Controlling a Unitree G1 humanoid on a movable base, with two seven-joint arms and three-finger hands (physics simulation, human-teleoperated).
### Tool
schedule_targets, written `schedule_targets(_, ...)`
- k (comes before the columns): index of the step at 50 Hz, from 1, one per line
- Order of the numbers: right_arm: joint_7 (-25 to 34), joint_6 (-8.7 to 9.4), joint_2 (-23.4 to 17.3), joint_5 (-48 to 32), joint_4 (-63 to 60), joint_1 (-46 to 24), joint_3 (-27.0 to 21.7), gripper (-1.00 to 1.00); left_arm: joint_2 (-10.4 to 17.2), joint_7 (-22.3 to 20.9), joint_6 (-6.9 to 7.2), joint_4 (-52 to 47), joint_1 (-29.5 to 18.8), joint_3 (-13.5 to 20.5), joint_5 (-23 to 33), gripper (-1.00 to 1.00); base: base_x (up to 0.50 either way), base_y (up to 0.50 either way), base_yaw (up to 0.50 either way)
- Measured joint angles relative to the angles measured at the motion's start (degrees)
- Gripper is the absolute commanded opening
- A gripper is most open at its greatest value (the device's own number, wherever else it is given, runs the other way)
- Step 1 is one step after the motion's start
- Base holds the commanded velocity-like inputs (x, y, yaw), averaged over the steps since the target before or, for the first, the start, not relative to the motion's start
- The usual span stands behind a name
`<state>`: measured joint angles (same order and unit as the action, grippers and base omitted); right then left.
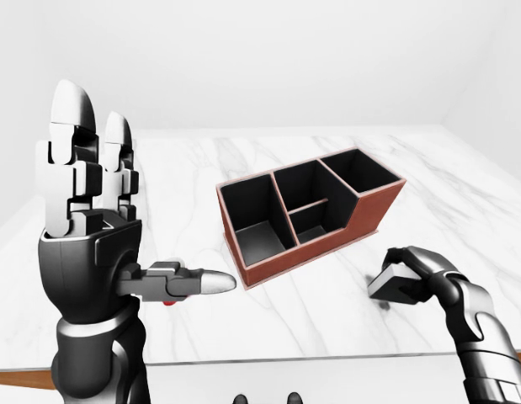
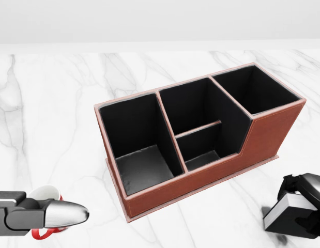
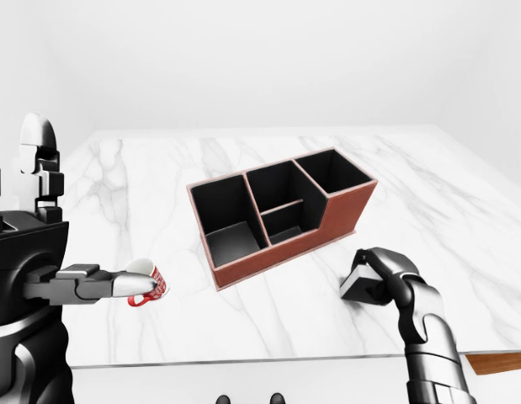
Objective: Pick up the book and place it in the back compartment of the caddy.
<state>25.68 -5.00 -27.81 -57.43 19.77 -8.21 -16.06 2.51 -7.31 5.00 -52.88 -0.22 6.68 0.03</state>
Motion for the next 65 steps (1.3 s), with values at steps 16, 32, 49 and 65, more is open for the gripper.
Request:
schedule_targets(16, 2.8, 0.0, 0.9, 0.3, -2.3, -0.6, 0.7, -1.0, 0.0, 0.0, 0.0, 0.6, 0.1, 0.1, 0.0, 1.0, 0.0, 0.0, 0.0)
schedule_targets(32, 6.7, 0.0, 1.1, 0.7, -5.7, -2.8, 1.2, -1.0, 0.0, 0.1, 0.0, 0.7, 0.1, 0.0, 0.0, 1.0, 0.0, 0.0, 0.0)
schedule_targets(49, 14.3, 0.0, 0.8, 0.6, -13.0, -3.8, -0.1, -1.0, -0.1, 0.0, 0.0, 0.5, 0.2, 0.1, -0.1, 1.0, 0.0, 0.0, 0.0)
schedule_targets(65, 14.3, 0.0, -0.3, 1.3, -19.1, -5.2, -1.6, -1.0, 0.0, 0.0, 0.0, 0.7, 0.2, 0.3, -0.3, 1.0, 0.0, 0.0, 0.0)
